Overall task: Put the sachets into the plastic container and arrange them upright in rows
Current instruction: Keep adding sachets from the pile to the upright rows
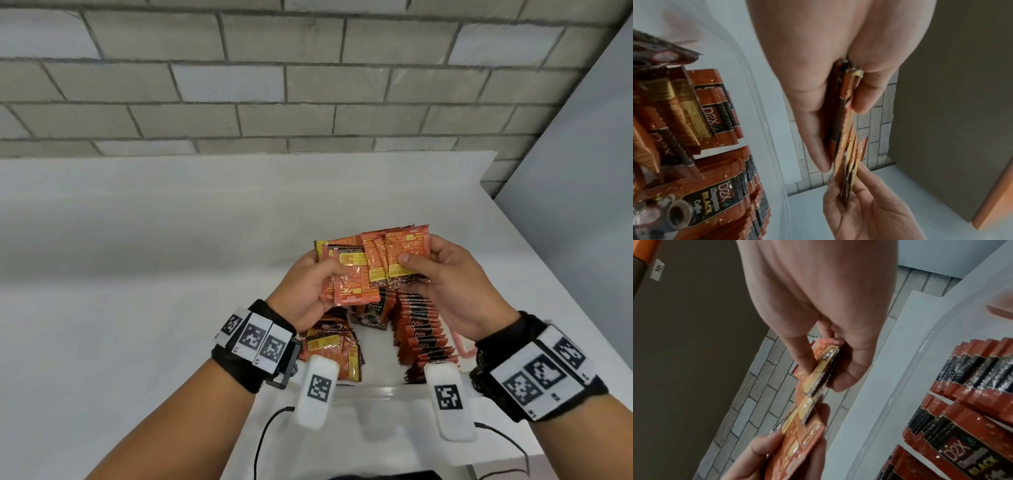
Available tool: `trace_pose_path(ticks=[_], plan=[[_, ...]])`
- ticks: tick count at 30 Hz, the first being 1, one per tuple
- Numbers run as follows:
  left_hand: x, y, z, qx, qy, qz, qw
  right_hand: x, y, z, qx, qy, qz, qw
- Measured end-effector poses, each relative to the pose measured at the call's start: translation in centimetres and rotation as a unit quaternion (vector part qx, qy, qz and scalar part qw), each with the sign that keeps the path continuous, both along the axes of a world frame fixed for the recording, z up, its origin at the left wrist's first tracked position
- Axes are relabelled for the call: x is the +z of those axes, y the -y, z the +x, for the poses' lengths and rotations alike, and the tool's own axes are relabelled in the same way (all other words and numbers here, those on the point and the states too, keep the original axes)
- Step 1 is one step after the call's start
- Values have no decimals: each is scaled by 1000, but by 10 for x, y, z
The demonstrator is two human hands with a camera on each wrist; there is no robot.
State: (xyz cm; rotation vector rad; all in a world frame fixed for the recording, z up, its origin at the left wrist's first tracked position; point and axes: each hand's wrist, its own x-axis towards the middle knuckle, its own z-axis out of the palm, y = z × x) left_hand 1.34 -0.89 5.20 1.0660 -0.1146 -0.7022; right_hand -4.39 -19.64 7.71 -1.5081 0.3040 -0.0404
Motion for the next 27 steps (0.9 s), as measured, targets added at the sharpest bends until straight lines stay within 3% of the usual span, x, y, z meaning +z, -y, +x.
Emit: trace_pose_path(ticks=[7,13,22,27], plan=[[-1,9,1,13,67,21,997,-7,-4,0,45,-43,11,998],[2,8,5,33,-70,-50,996,-6,2,0,3,-8,16,1000],[-3,16,8,9,59,33,998,-9,3,1,31,-21,34,999],[4,16,15,34,-24,-6,999,-7,5,3,29,-18,13,999]])
